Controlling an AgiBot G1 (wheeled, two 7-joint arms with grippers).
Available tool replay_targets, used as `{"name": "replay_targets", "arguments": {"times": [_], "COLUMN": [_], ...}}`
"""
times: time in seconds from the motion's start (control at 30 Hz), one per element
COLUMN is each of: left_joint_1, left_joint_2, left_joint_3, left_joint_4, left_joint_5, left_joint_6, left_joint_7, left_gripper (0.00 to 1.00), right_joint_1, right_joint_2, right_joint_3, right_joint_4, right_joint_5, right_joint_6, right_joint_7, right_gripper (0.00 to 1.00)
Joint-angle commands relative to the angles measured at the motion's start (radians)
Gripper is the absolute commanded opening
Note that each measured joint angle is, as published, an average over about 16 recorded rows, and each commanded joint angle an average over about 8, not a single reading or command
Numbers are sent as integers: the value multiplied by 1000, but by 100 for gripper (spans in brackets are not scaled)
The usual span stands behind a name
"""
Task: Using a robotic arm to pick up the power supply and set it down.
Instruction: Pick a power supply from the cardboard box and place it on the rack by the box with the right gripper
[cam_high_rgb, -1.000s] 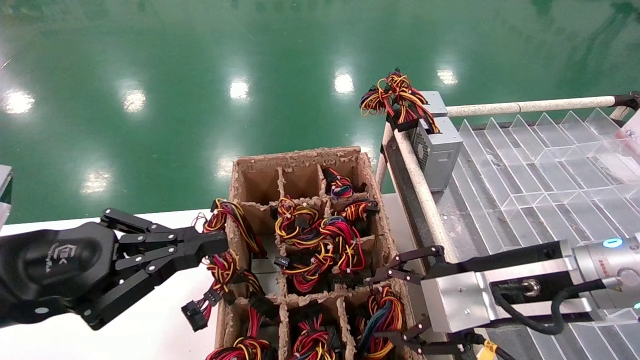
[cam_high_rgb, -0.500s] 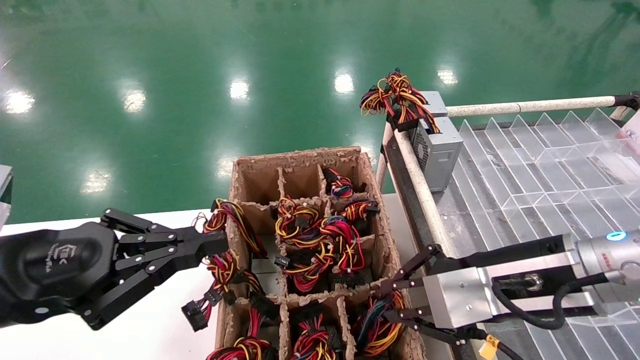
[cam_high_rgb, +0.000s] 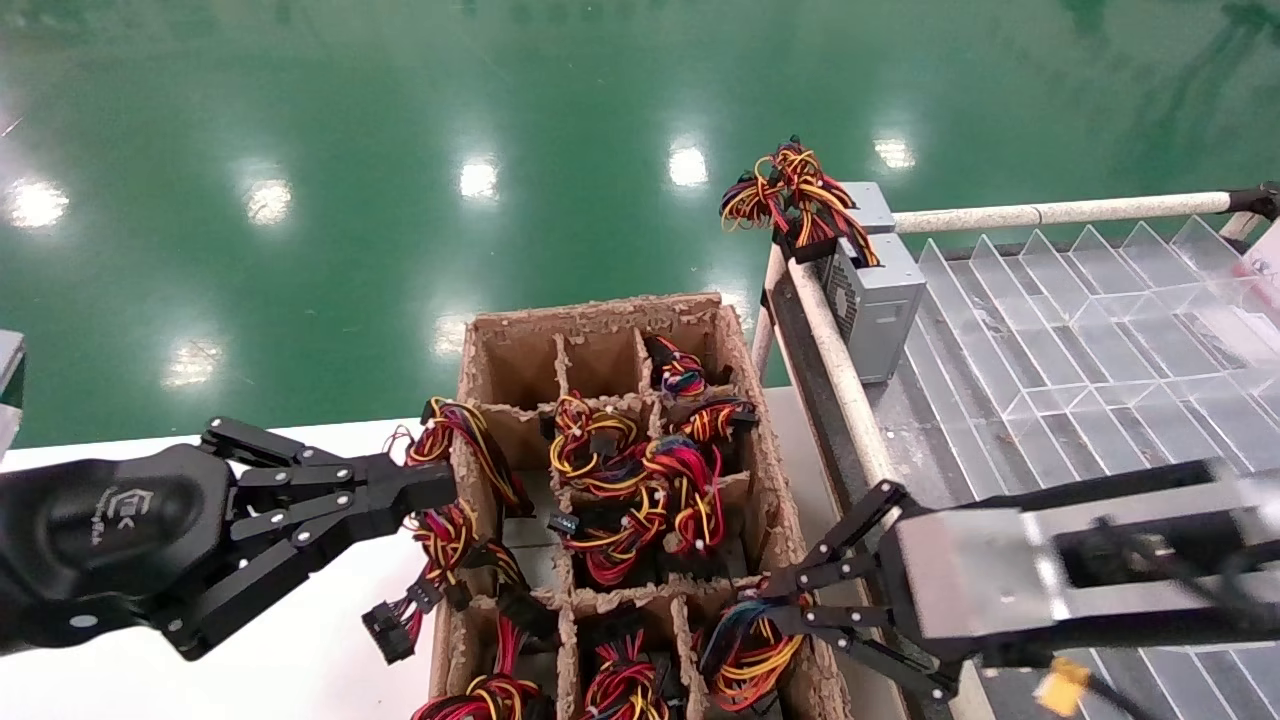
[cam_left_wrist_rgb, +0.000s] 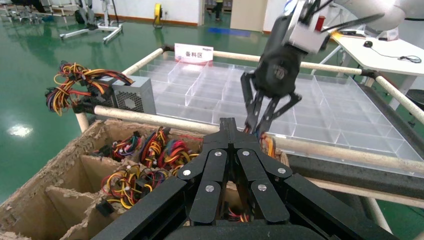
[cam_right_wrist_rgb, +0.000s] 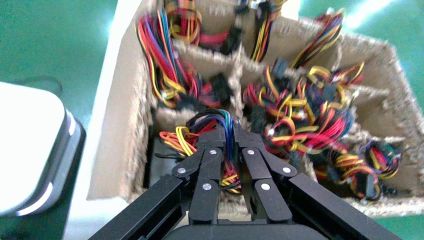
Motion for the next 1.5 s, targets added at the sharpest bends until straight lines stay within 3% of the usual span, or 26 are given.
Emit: {"name": "replay_targets", "arguments": {"times": [0.03,0.4,0.6,0.9,1.13,1.5], "left_joint_1": [0,0,0,0,0,0], "left_joint_2": [0,0,0,0,0,0], "left_joint_3": [0,0,0,0,0,0], "left_joint_4": [0,0,0,0,0,0], "left_joint_5": [0,0,0,0,0,0], "left_joint_6": [0,0,0,0,0,0], "left_joint_7": [0,0,0,0,0,0], "left_gripper": [0,0,0,0,0,0], "right_joint_1": [3,67,125,200,240,266], "right_joint_2": [13,92,118,115,101,130], "right_joint_3": [5,85,130,197,198,130], "right_joint_4": [-3,-97,-156,-233,-285,-322], "right_joint_5": [36,287,335,319,239,69], "right_joint_6": [-6,-17,9,170,308,403], "right_joint_7": [9,10,-29,-74,-69,29], "right_gripper": [0,0,0,0,0,0]}}
